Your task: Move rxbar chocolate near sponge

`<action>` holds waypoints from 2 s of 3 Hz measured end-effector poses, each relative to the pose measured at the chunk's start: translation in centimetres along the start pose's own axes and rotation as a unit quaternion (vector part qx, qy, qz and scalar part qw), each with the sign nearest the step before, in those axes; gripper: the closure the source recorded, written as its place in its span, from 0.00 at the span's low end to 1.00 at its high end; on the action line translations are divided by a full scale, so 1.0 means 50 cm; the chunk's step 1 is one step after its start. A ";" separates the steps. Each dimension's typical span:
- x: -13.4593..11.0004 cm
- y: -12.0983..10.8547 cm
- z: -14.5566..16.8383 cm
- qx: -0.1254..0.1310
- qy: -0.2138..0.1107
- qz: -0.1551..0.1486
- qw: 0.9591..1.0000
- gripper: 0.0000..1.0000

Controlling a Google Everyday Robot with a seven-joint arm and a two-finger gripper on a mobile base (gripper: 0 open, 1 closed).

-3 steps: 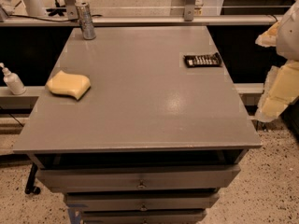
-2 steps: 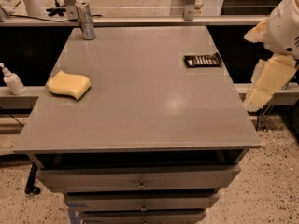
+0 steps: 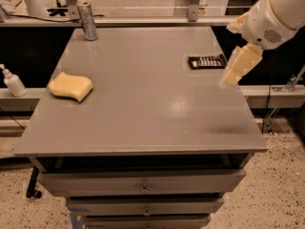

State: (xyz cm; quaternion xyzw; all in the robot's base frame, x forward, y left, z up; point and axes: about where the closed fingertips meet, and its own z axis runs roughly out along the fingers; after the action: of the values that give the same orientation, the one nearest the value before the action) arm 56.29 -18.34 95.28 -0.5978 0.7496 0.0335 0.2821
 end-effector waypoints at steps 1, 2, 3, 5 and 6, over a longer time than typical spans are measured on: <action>-0.009 -0.084 0.044 0.020 -0.041 0.011 0.999 0.00; -0.028 -0.134 0.078 0.027 -0.076 0.027 0.996 0.00; -0.053 -0.159 0.110 0.030 -0.110 0.046 0.992 0.00; -0.066 -0.227 0.168 0.039 -0.146 0.083 0.985 0.00; -0.007 -0.257 0.208 0.037 -0.124 0.107 0.986 0.00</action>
Offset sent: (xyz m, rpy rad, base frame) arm 0.1128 0.0129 -0.0060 0.2432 -0.0980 -0.0508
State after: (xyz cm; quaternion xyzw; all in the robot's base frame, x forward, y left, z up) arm 72.09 -17.66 90.40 -0.4946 0.7694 0.1096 0.3892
